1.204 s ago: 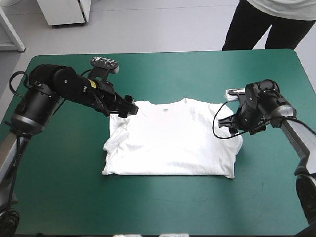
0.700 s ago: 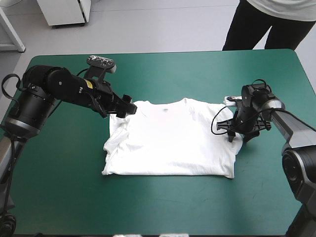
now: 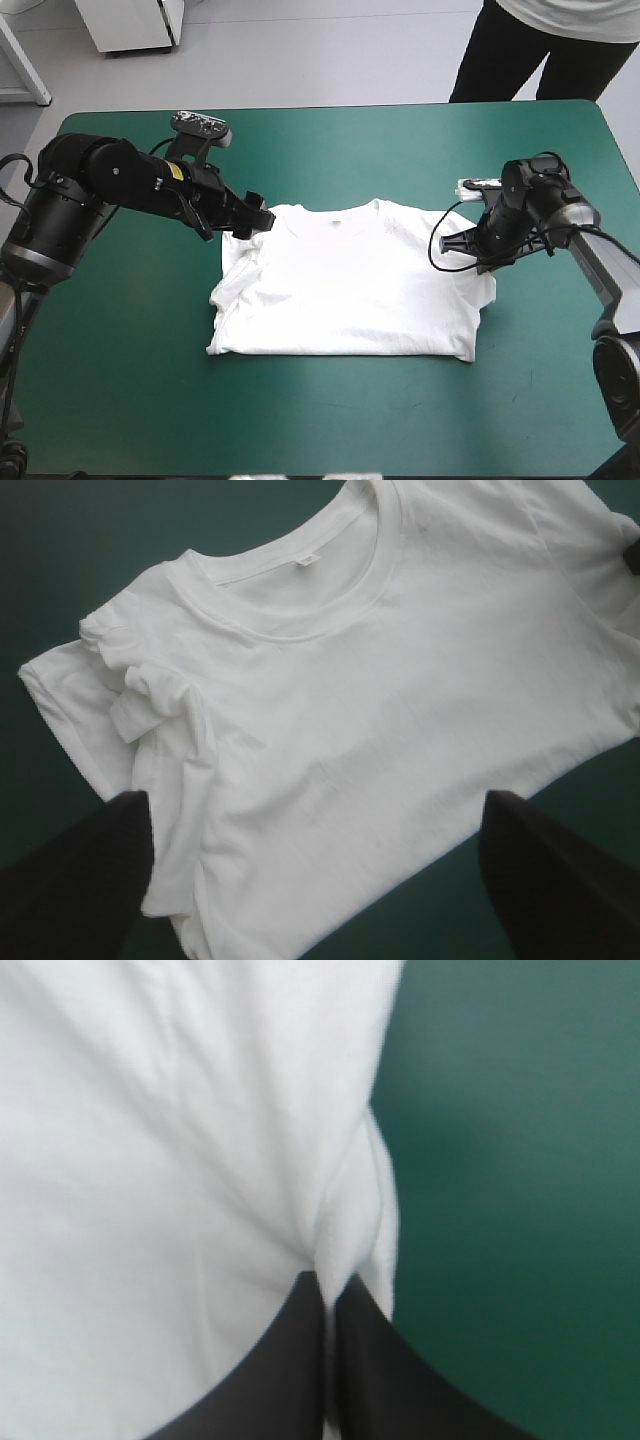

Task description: Fold the cloth

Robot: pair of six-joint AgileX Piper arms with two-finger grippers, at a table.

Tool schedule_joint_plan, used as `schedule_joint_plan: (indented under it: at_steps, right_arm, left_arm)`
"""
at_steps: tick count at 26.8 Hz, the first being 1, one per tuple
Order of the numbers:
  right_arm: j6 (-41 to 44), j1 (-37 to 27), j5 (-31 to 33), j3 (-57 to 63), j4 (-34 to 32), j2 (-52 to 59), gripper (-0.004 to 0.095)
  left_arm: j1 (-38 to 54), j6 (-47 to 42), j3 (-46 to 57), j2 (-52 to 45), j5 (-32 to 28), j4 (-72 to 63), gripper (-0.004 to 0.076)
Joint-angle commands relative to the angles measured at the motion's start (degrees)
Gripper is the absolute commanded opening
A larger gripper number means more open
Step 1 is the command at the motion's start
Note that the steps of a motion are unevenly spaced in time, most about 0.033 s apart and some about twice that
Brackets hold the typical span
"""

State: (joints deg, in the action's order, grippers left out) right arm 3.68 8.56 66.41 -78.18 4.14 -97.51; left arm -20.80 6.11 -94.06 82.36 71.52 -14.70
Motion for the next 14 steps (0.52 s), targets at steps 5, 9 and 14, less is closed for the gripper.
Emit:
schedule_joint_plan:
  at_steps: [5,9,14]
  right_arm:
    - [-3.68,4.82,-3.27,-1.62,3.89,2.28,-0.0007]
    - [-3.68,8.21,-6.47,-1.62,3.89,-1.3,-0.0008]
    - [-4.61,10.44,-9.37,-1.74,3.38,-6.62,-0.0007]
  left_arm:
    - [-0.22,-0.07,-1.8,-2.32,2.1,-1.27,0.0636]
    - [-0.22,-0.07,-1.8,-2.32,1.99,-1.03,0.0636]
    - [-0.22,-0.07,-1.8,-2.32,2.09,0.93,0.0636]
